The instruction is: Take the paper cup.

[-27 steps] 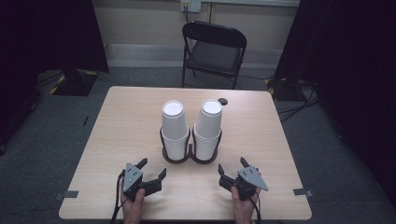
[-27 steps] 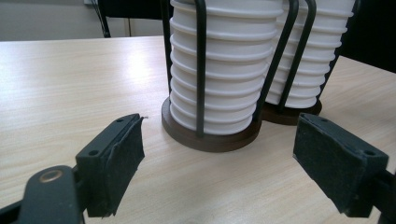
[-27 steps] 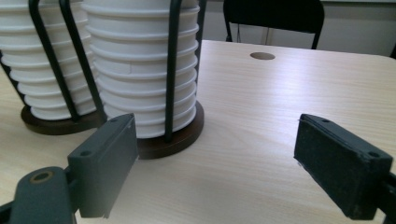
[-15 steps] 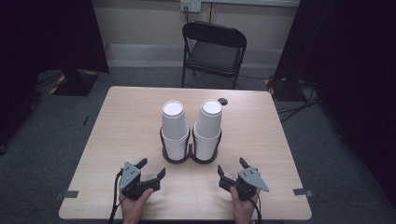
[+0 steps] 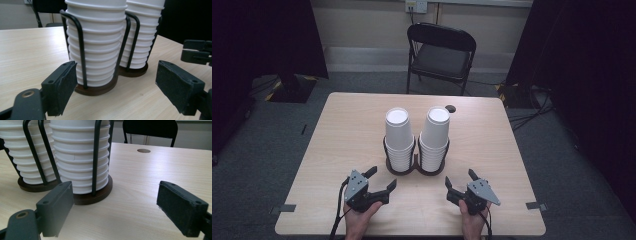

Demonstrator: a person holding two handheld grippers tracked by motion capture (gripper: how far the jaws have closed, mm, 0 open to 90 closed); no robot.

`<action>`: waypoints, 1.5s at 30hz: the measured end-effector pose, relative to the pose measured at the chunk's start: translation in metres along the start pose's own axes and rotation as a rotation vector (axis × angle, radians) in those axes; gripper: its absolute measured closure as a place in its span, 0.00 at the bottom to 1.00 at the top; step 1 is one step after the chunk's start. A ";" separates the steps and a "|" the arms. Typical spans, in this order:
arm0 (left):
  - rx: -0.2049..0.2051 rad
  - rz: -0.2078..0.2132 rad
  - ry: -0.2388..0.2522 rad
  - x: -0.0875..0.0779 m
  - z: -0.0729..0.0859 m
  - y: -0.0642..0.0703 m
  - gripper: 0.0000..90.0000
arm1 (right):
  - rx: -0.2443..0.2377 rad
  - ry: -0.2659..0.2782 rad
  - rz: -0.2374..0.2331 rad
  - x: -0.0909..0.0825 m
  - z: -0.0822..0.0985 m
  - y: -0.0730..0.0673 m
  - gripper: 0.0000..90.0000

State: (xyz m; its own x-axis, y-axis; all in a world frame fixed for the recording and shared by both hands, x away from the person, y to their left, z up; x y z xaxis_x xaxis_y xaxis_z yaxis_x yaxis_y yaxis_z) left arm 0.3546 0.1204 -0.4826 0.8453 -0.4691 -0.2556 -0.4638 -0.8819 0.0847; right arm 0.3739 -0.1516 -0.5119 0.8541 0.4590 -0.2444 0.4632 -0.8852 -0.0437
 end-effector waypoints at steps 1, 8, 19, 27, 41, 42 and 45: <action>0.012 0.004 -0.003 0.001 -0.001 0.001 0.19 | -0.001 -0.002 -0.002 0.000 0.000 0.000 0.15; 0.032 0.035 -0.009 0.003 -0.007 0.009 0.19 | 0.004 -0.006 -0.001 0.000 0.000 0.000 0.15; 0.080 0.108 -0.018 0.008 -0.028 0.026 0.20 | 0.010 -0.012 -0.001 0.001 0.000 0.001 0.15; 0.110 0.138 -0.019 0.010 -0.041 0.034 0.19 | 0.012 -0.012 -0.008 0.001 0.000 0.001 0.16; 0.118 0.185 -0.003 0.013 -0.066 0.044 0.19 | 0.018 -0.015 -0.018 0.001 0.001 0.001 0.16; 0.116 0.190 -0.001 0.013 -0.067 0.044 0.19 | 0.019 -0.015 -0.018 0.001 0.001 0.001 0.16; 0.115 0.199 -0.004 0.014 -0.070 0.045 0.19 | 0.020 -0.016 -0.019 0.001 0.001 0.001 0.16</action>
State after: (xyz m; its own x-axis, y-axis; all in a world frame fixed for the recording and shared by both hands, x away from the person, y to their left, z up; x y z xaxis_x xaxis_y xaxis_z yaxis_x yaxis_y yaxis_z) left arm 0.3640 0.0705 -0.4151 0.7331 -0.6329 -0.2489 -0.6486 -0.7607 0.0238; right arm 0.3750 -0.1518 -0.5129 0.8412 0.4750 -0.2585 0.4746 -0.8776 -0.0681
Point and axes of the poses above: each handheld gripper's, and its own axes: x roughly forward along the jaws, z roughly out of its underside, y roughly to its right, the point moved 7 cm from there along x, roughly forward along the jaws, and after that the axes turned 8 degrees about -z, right-handed, at the moved point
